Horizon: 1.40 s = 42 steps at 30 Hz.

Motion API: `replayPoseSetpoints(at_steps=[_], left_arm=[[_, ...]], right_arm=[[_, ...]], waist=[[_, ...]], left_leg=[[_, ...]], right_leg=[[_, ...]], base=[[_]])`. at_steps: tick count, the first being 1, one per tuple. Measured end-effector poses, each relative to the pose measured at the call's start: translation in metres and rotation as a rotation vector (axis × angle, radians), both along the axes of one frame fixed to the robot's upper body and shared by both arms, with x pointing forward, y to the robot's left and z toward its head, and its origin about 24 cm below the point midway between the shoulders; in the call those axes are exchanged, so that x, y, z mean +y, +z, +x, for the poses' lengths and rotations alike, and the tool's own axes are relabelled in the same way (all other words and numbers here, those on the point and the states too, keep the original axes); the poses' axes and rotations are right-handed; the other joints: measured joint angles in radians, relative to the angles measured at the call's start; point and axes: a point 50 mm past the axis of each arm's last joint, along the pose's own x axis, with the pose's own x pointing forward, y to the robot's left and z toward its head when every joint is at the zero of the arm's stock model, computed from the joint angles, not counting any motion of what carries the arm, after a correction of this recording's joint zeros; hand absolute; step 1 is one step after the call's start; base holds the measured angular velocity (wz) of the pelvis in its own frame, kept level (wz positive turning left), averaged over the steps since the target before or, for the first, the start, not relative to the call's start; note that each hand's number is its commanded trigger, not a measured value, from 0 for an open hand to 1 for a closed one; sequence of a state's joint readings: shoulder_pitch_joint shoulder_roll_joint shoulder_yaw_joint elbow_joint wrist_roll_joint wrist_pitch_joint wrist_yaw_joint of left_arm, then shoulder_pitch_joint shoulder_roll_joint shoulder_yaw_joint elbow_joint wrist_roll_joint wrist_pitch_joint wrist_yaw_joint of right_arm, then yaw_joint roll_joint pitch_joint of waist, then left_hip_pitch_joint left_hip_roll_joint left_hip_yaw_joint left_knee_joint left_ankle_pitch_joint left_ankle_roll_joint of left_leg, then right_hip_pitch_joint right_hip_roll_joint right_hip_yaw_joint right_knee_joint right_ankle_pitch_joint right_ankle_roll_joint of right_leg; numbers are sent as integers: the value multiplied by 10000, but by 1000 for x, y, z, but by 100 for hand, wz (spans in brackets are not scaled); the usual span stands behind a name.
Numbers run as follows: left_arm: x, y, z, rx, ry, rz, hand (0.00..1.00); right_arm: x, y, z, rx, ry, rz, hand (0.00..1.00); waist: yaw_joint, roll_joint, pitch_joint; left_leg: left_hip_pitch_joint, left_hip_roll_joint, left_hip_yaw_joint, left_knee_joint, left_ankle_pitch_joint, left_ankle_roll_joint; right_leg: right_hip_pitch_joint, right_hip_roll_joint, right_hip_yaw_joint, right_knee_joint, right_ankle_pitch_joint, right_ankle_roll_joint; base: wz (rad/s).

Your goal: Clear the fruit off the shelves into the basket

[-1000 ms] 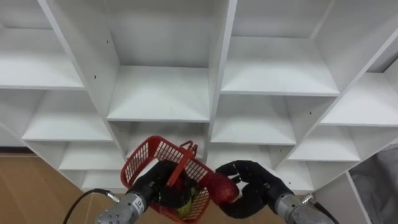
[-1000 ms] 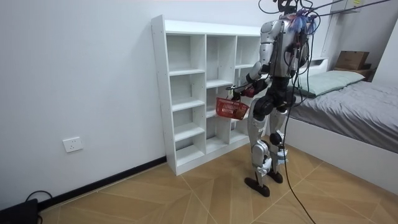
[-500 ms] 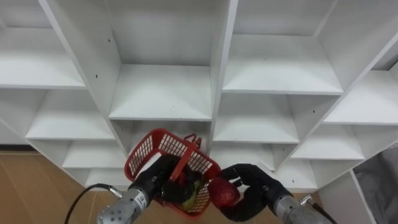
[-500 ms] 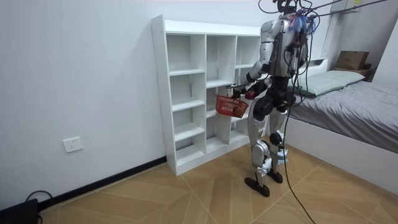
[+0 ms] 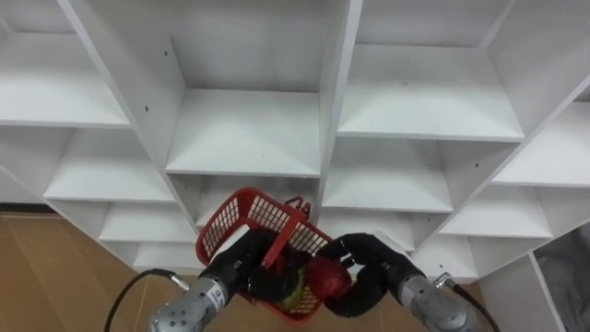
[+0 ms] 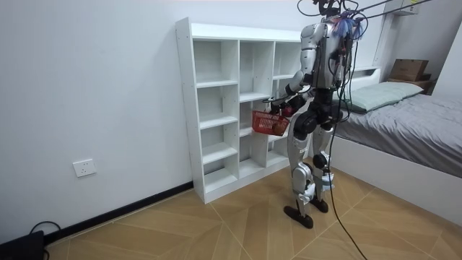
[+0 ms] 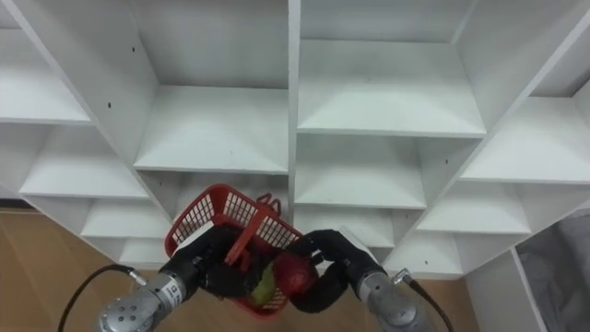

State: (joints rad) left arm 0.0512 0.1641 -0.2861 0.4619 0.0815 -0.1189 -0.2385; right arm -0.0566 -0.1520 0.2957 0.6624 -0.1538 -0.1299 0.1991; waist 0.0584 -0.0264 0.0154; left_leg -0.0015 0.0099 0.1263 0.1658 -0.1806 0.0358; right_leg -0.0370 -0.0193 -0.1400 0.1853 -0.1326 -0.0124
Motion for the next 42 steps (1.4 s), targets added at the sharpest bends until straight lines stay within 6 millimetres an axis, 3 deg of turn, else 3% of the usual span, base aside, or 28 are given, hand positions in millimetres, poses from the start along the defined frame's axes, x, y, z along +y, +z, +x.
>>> replayPoseSetpoints(at_steps=[10,25,26,27,28,34,42], left_arm=[[-5,-3,-5,197,-200,-140,100],[-13,-8,-14,459,-665,-29,100],[-13,-8,-14,458,-671,-33,100],[-15,-8,-14,462,-710,-36,100],[-15,-8,-14,460,-708,-35,100],[-18,-9,-15,483,-836,-56,100],[-25,-10,-18,586,-1132,-80,100]], right_arm=[[-2,-3,2,196,-36,-110,100],[7,-4,2,182,-42,105,100],[7,-4,2,175,-67,95,89],[7,-4,2,164,-80,87,40],[8,-4,2,156,-60,72,0],[10,-4,1,177,48,73,0],[21,-4,1,213,251,370,0]], waist=[[29,208,-9],[18,181,-3],[19,180,-2],[21,177,-2],[15,170,-2],[-4,66,46],[-42,48,49]], left_leg=[[134,1,-10,1,-1,0],[124,-24,0,14,0,1],[123,-24,-1,14,1,1],[126,-25,-2,15,1,2],[131,-28,-3,18,1,2],[130,-34,-11,64,2,2],[99,-46,-148,139,1,3]], right_leg=[[156,0,1,1,-1,0],[140,-86,-14,-4,-26,16],[140,-89,-20,-4,-27,17],[143,-92,-30,-2,-27,19],[148,-95,-36,-1,-29,21],[180,-106,-56,-1,-37,22],[239,-124,-131,-3,-38,21]], base=[[0],[0],[0],[0],[0],[0],[4]])
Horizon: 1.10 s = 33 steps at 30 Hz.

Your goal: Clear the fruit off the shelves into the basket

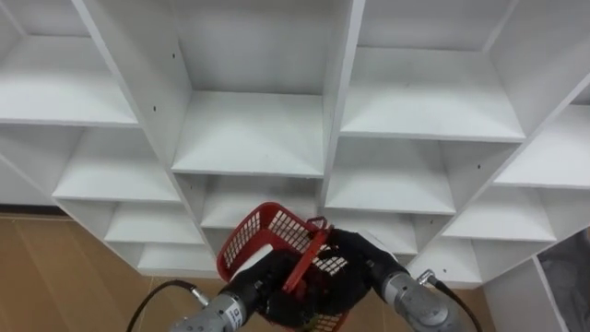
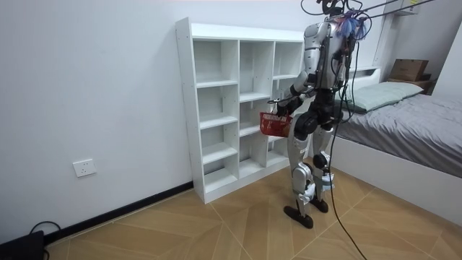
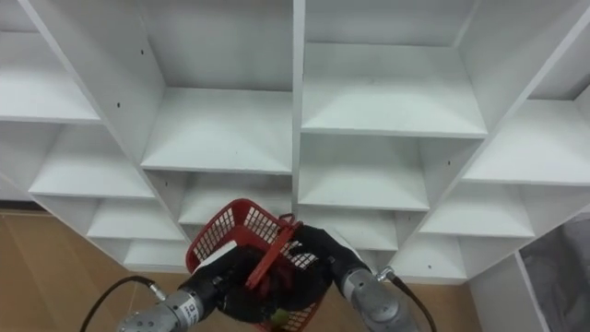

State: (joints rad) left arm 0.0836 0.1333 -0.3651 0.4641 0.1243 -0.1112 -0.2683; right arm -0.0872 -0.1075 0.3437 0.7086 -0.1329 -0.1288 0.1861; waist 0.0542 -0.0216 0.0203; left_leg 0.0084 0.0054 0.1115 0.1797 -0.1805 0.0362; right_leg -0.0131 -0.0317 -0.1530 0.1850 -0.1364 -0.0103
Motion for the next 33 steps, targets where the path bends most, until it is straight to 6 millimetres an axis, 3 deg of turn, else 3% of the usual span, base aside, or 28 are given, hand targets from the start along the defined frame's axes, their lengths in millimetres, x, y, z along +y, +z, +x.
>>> replayPoseSetpoints(at_steps=[14,33], left_arm=[[-5,0,0,-4,-203,-60,100],[-1,4,6,-304,-237,203,100]], right_arm=[[-3,-6,1,358,-41,-181,0],[-6,-5,-3,297,198,-121,0]], waist=[[-286,59,-1],[-272,184,-72]], left_leg=[[-176,-21,-198,86,0,0],[-139,-12,-153,66,0,0]], right_leg=[[-63,15,-110,-10,-8,1],[-65,42,-133,4,-6,-2]], base=[[4],[0]])
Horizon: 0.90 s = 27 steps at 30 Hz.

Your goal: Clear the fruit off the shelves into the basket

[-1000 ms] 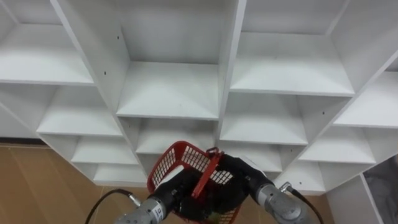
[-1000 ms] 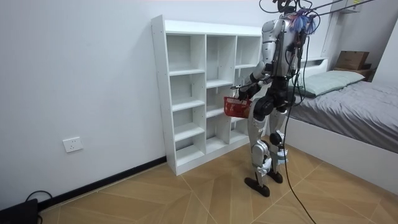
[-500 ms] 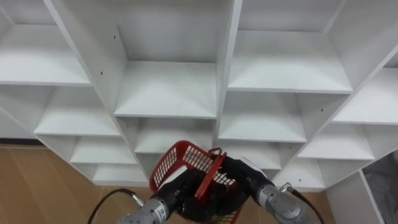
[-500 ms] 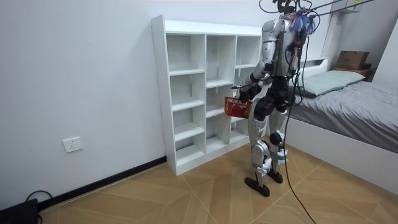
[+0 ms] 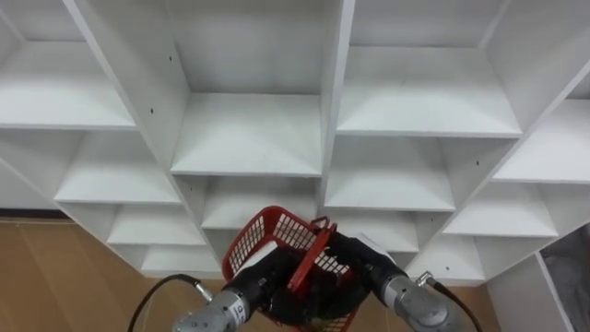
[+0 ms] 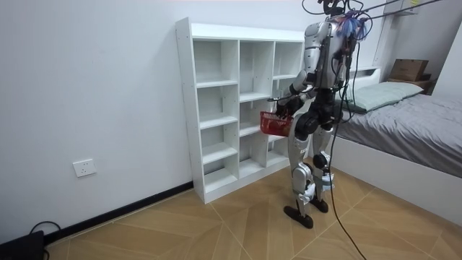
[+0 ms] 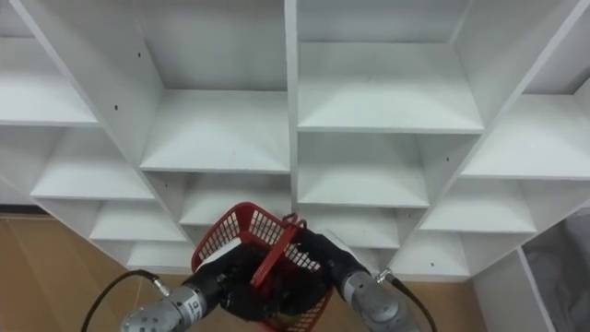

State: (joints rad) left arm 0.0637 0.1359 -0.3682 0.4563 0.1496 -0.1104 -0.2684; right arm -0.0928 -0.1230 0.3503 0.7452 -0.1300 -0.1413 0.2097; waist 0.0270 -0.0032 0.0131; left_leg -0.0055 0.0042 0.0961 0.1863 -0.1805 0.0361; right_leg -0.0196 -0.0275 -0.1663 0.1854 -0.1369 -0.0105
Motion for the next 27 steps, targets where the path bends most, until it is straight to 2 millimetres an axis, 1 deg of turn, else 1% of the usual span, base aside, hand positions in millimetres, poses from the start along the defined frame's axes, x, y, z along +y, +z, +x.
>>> replayPoseSetpoints(at_steps=[5,7,9,13,17,19,20,22,27], left_arm=[[3,1,1,-51,122,33,100],[6,-1,-1,5,215,100,100],[8,-4,-5,112,342,179,100],[22,-8,-13,317,764,441,100],[32,-10,-16,378,897,795,100],[36,-11,-16,399,1086,861,100],[40,-14,-17,521,1312,889,100],[52,-23,-23,1008,1895,1113,100],[72,-38,-36,1816,2949,1542,100]], right_arm=[[0,0,-3,-65,286,-216,0],[0,-1,-5,-24,484,-394,0],[-1,-3,-9,37,569,-518,0],[-2,-3,-17,-90,863,-946,0],[-2,3,-19,-480,1224,-1232,0],[-5,6,-19,-659,1238,-1274,0],[-8,9,-20,-792,1188,-1294,0],[-15,12,-23,-933,853,-1300,0],[-30,9,-31,-799,-55,-1299,0]], waist=[[29,-85,-55],[53,-133,-83],[59,-139,-87],[8,-169,-99],[-22,-181,-91],[-41,-210,-73],[29,-210,-72],[47,-207,-70],[46,-232,-60]], left_leg=[[7,-8,1,-4,0,0],[81,-6,65,-7,0,0],[205,-6,102,-40,-1,2],[388,-7,96,-155,-1,2],[566,-4,86,-187,-3,0],[637,-2,88,-224,-3,-1],[685,1,106,-260,-2,-2],[717,6,113,-280,-4,-4],[716,8,103,-363,-9,-15]], right_leg=[[0,7,47,-4,-1,2],[35,24,161,-5,-1,2],[130,36,230,-11,-3,4],[263,30,260,-34,-11,11],[533,84,269,-175,-10,14],[564,91,269,-190,-12,15],[585,100,296,-192,-12,15],[620,108,301,-219,-12,15],[624,125,292,-335,-10,13]], base=[[0],[-9],[-9],[-1],[2],[0],[-4],[-2],[0]])
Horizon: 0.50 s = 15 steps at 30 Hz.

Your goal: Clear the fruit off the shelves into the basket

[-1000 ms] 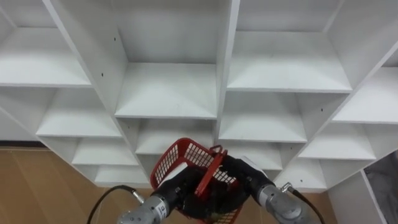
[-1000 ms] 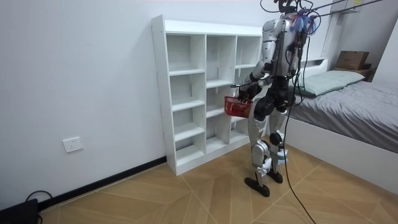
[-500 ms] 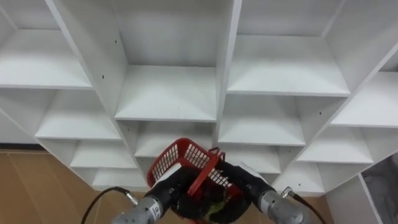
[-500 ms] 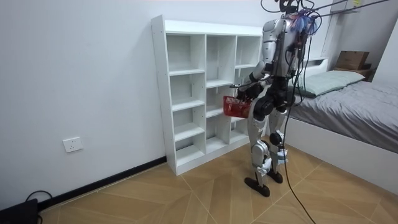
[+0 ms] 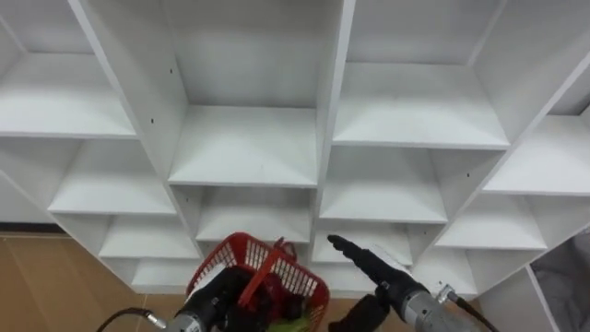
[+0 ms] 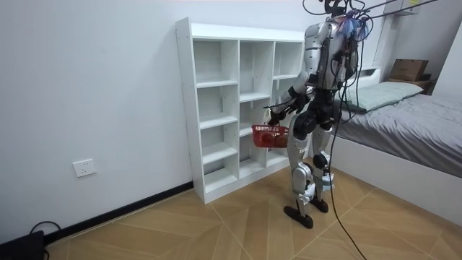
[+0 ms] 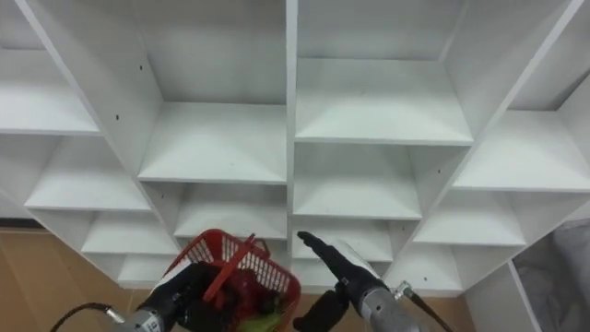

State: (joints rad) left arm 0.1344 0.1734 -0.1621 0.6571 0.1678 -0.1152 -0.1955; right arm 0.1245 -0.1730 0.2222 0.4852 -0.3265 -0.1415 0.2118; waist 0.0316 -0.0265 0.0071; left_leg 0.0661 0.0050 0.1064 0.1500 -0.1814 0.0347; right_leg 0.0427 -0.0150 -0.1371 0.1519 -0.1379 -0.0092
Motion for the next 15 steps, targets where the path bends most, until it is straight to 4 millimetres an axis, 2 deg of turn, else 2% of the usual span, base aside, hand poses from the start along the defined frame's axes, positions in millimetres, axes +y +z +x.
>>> replayPoseSetpoints(at_steps=[8,12,15], left_arm=[[23,-11,-14,444,1592,641,100],[39,-15,-29,646,2782,1045,100],[49,-16,-38,656,3497,1354,100]], right_arm=[[-15,5,-2,-515,-1266,246,0],[-36,7,-5,-1172,-2765,-23,0],[-53,-1,-14,-988,-3983,-383,0]], waist=[[-14,47,29],[-159,64,23],[-270,-3,-18]], left_leg=[[82,0,3,-65,-10,-8],[227,-4,-29,-72,-49,-18],[312,-17,-15,-81,-56,-9]], right_leg=[[54,3,-2,-8,0,1],[223,5,-26,-28,-9,14],[287,-6,-10,-22,-50,31]], base=[[0],[1],[0]])
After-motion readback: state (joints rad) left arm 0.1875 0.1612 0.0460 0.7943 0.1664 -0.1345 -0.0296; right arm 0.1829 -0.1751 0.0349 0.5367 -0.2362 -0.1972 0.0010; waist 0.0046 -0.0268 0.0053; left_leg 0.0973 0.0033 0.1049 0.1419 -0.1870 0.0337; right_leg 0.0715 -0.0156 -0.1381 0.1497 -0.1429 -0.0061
